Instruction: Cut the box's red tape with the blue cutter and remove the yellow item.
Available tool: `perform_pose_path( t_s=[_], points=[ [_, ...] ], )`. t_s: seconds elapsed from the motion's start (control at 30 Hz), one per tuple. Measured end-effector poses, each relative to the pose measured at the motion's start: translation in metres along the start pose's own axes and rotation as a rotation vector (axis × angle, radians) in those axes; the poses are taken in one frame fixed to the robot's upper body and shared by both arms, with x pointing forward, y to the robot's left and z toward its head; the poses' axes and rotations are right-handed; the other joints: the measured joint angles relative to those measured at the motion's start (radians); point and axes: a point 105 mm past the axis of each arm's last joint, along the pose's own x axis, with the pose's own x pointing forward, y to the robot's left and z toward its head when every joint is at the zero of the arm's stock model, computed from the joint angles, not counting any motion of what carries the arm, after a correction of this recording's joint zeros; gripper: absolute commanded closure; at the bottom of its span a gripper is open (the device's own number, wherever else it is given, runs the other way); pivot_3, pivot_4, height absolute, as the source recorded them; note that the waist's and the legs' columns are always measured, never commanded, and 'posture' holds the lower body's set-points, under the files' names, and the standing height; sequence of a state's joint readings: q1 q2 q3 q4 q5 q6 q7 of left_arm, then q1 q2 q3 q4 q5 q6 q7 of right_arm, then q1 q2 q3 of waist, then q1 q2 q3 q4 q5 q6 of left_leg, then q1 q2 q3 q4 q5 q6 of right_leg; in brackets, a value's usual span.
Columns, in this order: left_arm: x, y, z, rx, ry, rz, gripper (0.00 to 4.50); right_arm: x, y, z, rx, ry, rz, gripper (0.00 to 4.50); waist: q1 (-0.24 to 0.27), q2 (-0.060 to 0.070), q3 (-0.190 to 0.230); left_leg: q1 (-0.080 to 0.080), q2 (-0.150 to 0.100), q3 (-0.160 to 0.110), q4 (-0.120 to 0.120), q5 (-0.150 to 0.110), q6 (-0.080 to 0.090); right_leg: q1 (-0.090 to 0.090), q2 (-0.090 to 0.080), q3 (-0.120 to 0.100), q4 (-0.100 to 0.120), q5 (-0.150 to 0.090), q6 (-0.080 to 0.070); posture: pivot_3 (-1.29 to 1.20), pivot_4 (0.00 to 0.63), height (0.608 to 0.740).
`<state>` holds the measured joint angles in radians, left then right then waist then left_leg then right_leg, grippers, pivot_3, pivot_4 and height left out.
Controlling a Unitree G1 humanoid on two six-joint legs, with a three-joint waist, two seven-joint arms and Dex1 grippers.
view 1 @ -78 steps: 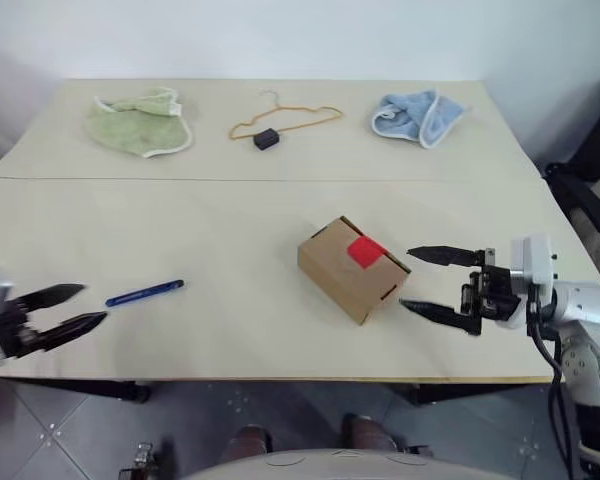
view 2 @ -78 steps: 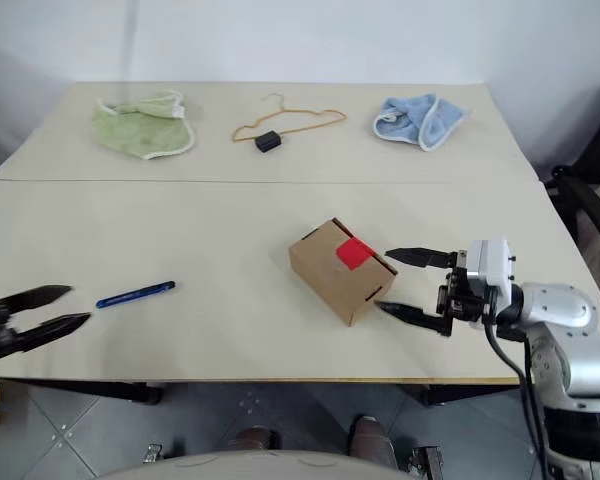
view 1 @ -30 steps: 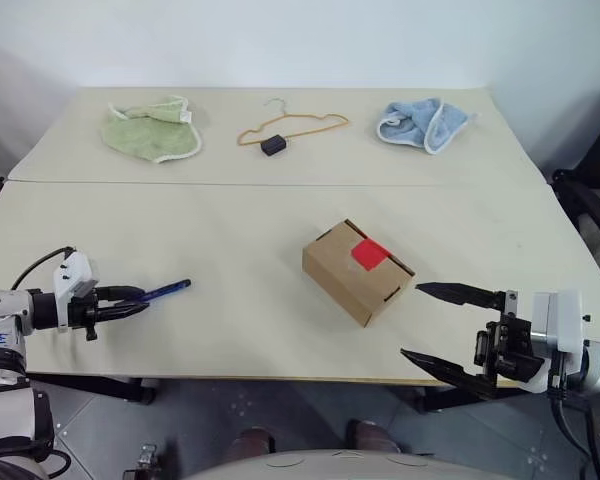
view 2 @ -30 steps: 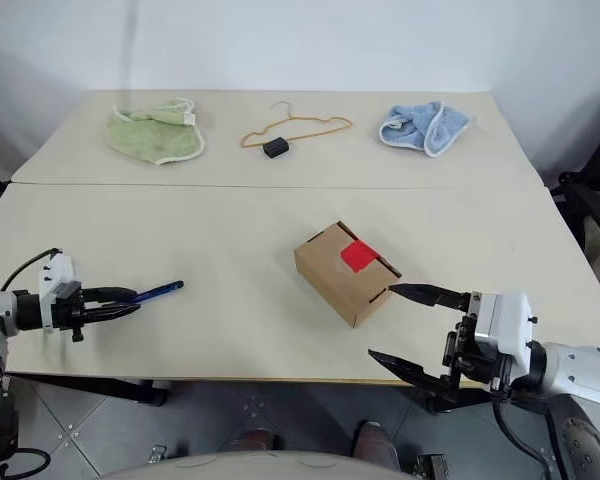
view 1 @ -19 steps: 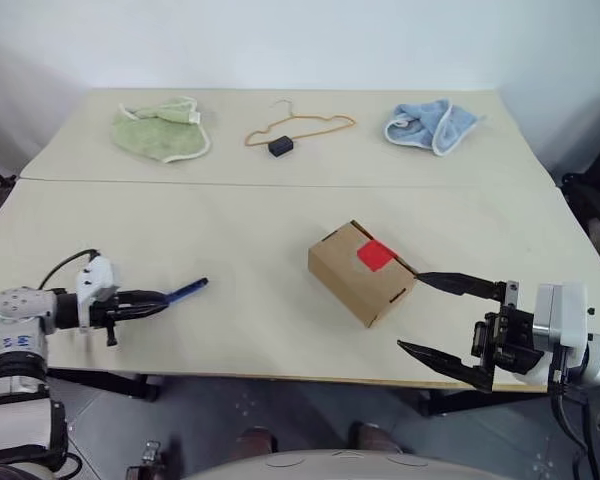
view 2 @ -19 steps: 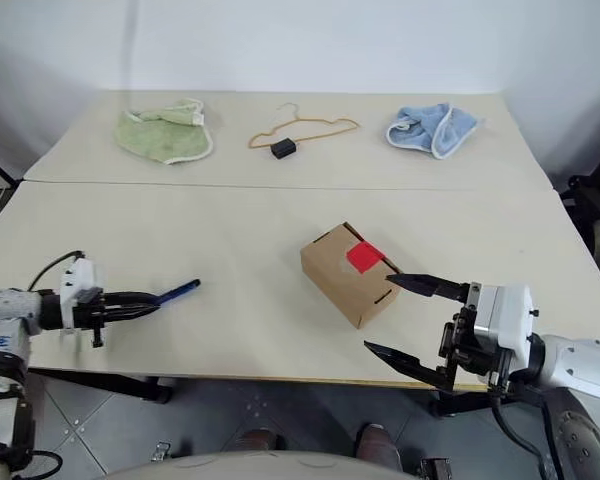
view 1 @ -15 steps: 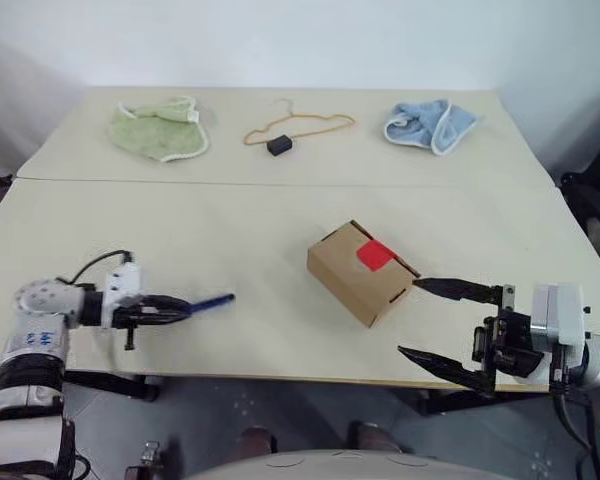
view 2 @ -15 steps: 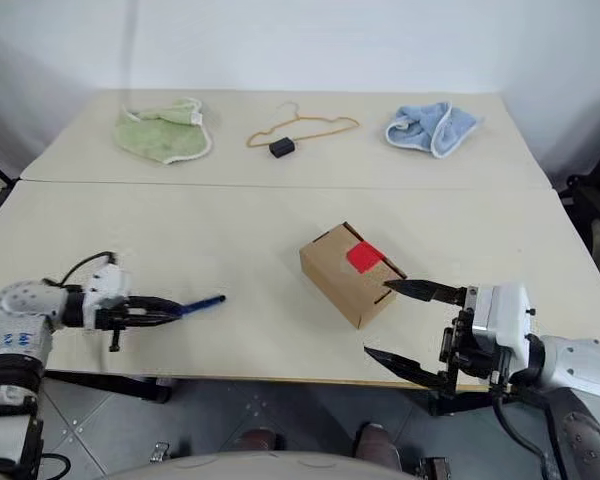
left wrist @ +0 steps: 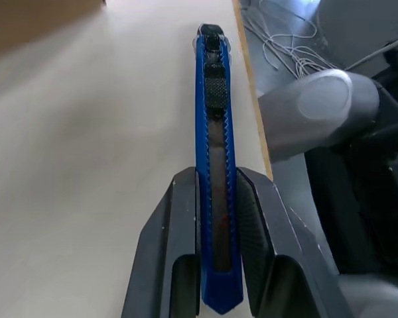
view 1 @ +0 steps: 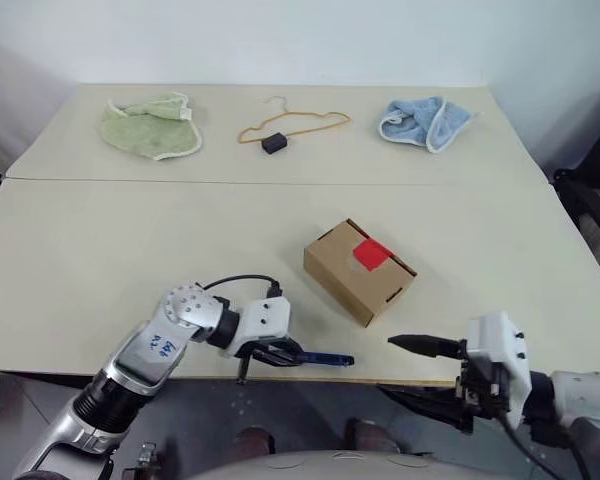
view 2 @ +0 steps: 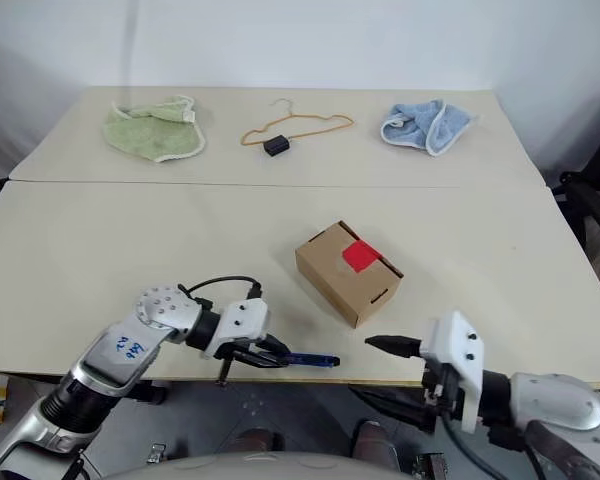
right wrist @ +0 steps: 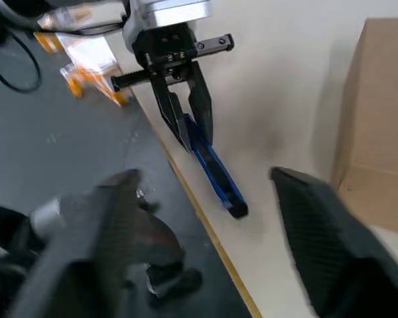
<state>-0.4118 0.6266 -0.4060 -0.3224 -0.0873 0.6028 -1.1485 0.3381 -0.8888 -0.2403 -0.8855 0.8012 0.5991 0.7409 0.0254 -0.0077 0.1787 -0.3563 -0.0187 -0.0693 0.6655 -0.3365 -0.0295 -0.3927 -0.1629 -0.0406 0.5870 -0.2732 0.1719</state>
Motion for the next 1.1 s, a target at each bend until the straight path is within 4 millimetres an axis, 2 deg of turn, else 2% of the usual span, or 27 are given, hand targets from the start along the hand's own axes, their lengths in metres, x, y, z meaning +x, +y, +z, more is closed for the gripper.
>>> perform_pose_path(
  t_s=[0.2, 0.23, 0.4, 0.53, 0.83, 1.1],
  points=[
    [0.005, 0.004, 0.006, 0.028, 0.038, 0.013, 4.08, 0.018, -0.011, -0.006, -0.093, 0.050, -0.023, 4.30, 0.002, 0.000, 0.000, 0.000, 0.000, 0.000, 0.000, 0.000, 0.000, 0.000, 0.000, 0.000, -0.001, 0.000, 0.000, 0.00, 0.150, 0.740],
    [0.005, 0.004, 0.007, 0.029, 0.041, 0.012, 4.08, 0.019, -0.013, -0.008, -0.099, 0.059, -0.026, 4.45, 0.002, 0.000, 0.000, -0.001, 0.000, 0.000, 0.000, 0.000, 0.000, 0.000, 0.000, 0.000, -0.001, 0.000, 0.000, 0.00, 0.150, 0.740],
    [0.009, 0.009, 0.010, 0.020, 0.036, 0.026, 4.08, 0.030, -0.029, -0.011, -0.138, 0.077, -0.064, 4.45, 0.002, 0.000, 0.000, 0.000, -0.001, -0.001, 0.001, 0.000, 0.000, 0.000, 0.000, 0.000, -0.001, 0.000, 0.000, 0.00, 0.150, 0.740],
    [0.010, 0.010, 0.011, 0.012, 0.033, 0.033, 4.08, 0.041, -0.034, -0.013, -0.148, 0.077, -0.063, 4.45, 0.003, 0.000, 0.000, -0.001, -0.001, -0.001, 0.001, 0.000, 0.000, 0.000, 0.000, 0.000, -0.001, 0.000, 0.000, 0.00, 0.150, 0.740],
    [0.010, 0.009, 0.011, -0.003, 0.037, 0.052, 4.08, 0.049, -0.039, -0.043, -0.157, 0.170, -0.034, 4.45, 0.001, 0.000, 0.000, -0.001, -0.001, -0.001, 0.001, 0.000, 0.000, 0.000, 0.000, 0.000, -0.001, 0.000, 0.000, 0.00, 0.150, 0.740],
    [0.009, 0.009, 0.012, -0.013, 0.040, 0.064, 4.08, 0.056, -0.051, -0.040, -0.196, 0.138, -0.023, 4.45, -0.001, 0.000, 0.000, 0.000, -0.001, -0.001, 0.001, 0.000, 0.000, 0.000, 0.000, 0.000, -0.001, 0.000, 0.000, 0.00, 0.150, 0.740]
  ],
)
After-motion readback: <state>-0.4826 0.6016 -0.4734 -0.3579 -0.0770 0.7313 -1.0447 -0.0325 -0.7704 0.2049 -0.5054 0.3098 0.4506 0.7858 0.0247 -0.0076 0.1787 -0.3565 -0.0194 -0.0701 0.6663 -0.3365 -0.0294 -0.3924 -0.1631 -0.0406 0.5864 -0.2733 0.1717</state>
